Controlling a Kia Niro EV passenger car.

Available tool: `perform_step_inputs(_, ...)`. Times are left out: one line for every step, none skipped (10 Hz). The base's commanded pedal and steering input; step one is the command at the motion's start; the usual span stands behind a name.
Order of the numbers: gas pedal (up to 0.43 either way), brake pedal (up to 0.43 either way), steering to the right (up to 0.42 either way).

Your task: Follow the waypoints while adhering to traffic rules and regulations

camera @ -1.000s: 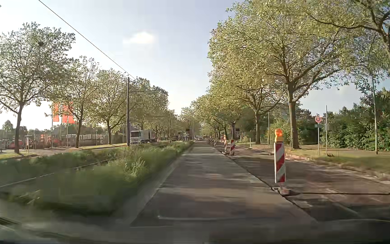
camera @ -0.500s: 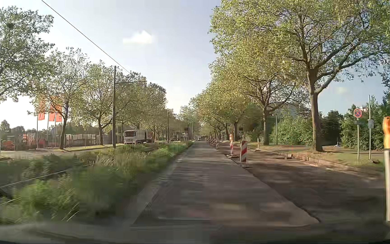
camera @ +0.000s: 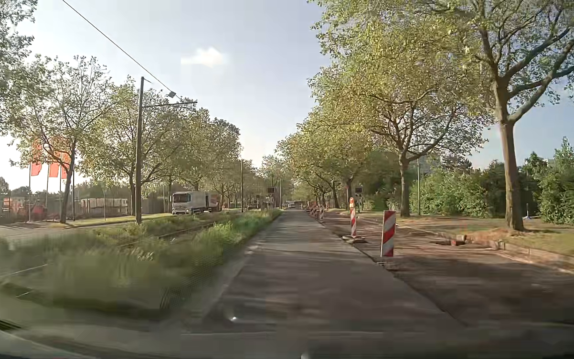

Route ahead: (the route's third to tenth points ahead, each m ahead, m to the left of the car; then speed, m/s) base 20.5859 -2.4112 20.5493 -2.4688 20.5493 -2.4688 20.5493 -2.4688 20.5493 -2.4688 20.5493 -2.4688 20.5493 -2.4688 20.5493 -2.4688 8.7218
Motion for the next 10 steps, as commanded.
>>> perform_step_inputs(0.0, 0.177, 0.003)
perform_step_inputs(0.0, 0.189, 0.003)
perform_step_inputs(0.0, 0.207, 0.002)
perform_step_inputs(0.0, 0.25, 0.002)
perform_step_inputs(0.0, 0.262, 0.001)
perform_step_inputs(0.0, 0.274, 0.001)
perform_step_inputs(0.0, 0.274, 0.001)
perform_step_inputs(0.0, 0.274, 0.001)
perform_step_inputs(0.0, 0.274, 0.001)
perform_step_inputs(0.0, 0.274, 0.001)
